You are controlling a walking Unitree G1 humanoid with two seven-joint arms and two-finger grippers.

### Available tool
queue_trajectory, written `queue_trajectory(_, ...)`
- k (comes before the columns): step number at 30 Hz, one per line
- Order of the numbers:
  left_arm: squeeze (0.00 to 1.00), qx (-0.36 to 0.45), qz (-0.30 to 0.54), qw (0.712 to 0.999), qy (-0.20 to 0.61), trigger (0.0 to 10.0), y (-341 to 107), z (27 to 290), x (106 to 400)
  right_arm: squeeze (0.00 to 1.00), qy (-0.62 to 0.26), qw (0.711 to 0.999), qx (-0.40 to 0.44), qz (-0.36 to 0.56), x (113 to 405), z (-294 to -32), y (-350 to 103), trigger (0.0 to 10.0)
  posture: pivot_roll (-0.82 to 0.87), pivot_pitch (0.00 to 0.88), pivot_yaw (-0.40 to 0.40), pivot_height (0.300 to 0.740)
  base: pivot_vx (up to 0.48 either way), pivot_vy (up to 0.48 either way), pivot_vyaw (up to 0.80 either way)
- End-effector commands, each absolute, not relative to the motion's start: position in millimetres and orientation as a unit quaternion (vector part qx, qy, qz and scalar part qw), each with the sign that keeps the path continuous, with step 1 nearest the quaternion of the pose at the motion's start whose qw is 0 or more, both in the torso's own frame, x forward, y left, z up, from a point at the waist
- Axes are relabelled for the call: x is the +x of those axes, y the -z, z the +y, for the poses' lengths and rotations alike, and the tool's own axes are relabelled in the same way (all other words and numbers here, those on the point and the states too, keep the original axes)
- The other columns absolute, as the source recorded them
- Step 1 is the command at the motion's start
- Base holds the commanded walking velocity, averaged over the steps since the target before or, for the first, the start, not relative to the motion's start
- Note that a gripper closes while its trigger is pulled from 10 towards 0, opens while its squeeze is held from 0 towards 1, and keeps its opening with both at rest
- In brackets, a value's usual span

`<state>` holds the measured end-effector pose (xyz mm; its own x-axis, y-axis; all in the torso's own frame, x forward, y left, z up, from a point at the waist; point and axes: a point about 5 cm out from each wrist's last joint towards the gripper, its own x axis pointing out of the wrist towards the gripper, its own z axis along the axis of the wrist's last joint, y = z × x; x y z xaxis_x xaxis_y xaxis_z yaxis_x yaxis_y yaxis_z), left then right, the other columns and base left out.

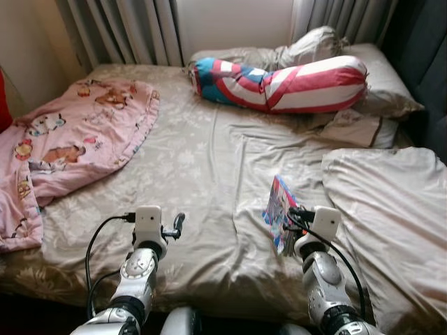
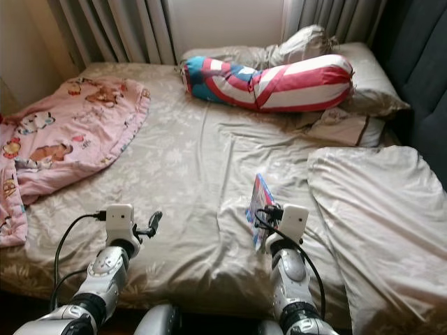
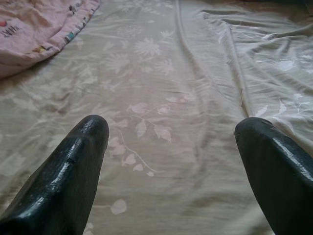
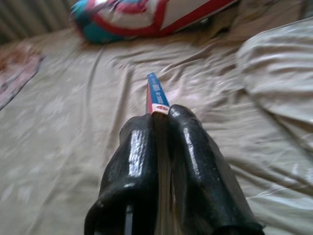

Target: Clean up the room

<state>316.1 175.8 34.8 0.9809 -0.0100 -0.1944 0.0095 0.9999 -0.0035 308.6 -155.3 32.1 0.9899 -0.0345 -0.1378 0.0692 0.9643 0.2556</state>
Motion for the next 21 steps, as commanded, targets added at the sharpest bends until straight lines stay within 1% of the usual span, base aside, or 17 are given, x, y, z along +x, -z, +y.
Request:
queue_trajectory(1,0.00,-0.002,0.097,0.995,0.001,10.0,-35.7,178.7,316.5,0.00,0.032,0.990,0.134,0.028,314.1,-158.0,-44.6,10.0,-0.09,0.059,0.028,0.646,0.000,0.000,0.00)
queue_trajectory(13,0.00,-0.004,0.098,0.995,0.004,10.0,-34.7,179.3,315.5,0.00,0.038,0.990,0.136,0.029,313.2,-160.9,-43.2,10.0,-0.09,0.059,0.031,0.646,0.000,0.000,0.00)
queue_trajectory(21,0.00,0.000,0.100,0.995,0.005,10.0,-33.5,180.9,314.2,0.00,0.055,0.990,0.132,0.021,317.2,-173.0,-48.4,10.0,-0.09,0.062,0.040,0.646,0.272,0.000,0.00)
